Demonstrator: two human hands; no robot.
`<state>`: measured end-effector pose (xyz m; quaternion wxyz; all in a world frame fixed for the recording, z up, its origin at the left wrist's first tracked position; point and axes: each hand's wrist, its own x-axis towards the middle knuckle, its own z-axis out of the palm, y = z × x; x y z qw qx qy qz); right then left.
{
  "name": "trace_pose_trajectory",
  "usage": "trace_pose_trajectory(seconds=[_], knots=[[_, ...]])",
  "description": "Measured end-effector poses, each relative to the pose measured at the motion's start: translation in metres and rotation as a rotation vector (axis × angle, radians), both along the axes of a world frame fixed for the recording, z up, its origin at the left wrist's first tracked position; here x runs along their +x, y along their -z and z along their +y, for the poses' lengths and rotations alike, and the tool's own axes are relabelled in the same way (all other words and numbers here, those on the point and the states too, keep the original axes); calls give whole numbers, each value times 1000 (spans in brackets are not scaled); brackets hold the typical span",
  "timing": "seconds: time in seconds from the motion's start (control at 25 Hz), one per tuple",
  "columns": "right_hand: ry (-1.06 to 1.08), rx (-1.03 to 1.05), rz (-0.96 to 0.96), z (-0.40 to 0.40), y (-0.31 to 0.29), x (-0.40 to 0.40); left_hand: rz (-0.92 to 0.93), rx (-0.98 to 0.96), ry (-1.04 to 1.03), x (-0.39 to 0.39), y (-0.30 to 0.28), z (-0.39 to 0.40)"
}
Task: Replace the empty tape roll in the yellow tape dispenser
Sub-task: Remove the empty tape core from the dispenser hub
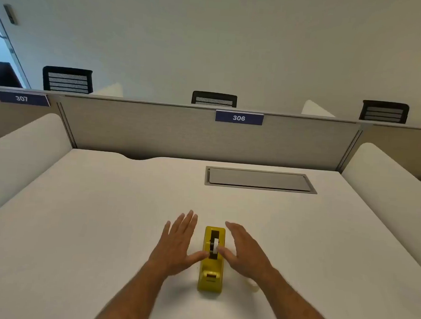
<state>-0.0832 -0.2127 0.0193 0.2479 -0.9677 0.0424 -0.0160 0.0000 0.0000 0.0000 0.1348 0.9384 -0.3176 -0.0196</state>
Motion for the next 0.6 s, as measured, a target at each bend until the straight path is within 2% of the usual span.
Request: trace_pose_trajectory(seconds=[0.32, 0.6], knots=[[-69, -112, 57, 6, -3, 9, 164, 10, 65, -9, 7, -19], [-41, -118, 93, 7, -6, 21, 210, 7, 59, -7, 6, -28]])
